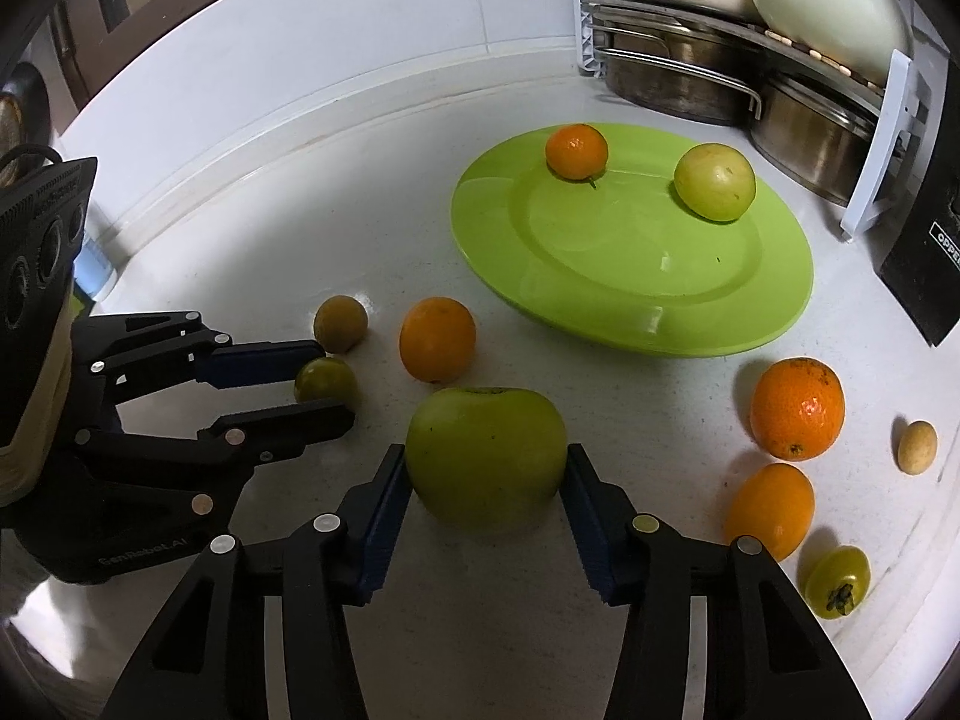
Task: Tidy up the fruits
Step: 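Grasp the green tomato with the left tool while the right tool grasps the green apple, then carry the green tomato and green apple over the green plate with both tools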
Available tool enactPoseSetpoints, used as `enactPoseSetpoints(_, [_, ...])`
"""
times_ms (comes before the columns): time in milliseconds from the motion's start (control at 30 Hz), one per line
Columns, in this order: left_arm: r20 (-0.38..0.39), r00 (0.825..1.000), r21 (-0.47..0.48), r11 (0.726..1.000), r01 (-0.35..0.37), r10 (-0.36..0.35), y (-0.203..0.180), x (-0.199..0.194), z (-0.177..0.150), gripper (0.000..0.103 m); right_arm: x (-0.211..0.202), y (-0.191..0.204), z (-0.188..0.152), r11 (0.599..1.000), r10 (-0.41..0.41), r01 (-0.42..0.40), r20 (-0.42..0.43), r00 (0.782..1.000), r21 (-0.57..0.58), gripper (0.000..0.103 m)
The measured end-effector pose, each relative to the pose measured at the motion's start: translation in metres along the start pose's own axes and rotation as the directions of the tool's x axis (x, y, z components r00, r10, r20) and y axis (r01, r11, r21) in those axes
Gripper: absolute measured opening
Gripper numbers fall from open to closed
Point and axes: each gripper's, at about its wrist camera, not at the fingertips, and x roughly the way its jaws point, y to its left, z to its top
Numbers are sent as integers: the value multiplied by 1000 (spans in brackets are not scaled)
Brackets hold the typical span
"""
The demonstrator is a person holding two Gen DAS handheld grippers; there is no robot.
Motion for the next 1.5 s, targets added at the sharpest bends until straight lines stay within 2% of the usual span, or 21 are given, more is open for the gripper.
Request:
enactPoseSetpoints(633, [-18,1000,-17,1000,-13,12,-1,5,-3,29,-8,-2,-5,1000,-30,30,18,999,1,51])
enactPoseSetpoints(1100, [52,997,-54,997,-59,62,-10,-28,6,29,-31,-1,-4,1000,-29,28,68,997,11,51])
enactPoseSetpoints(1500, [151,985,-100,992,-71,85,-24,-60,24,29,-70,-4,1,999,-49,48,164,985,7,51])
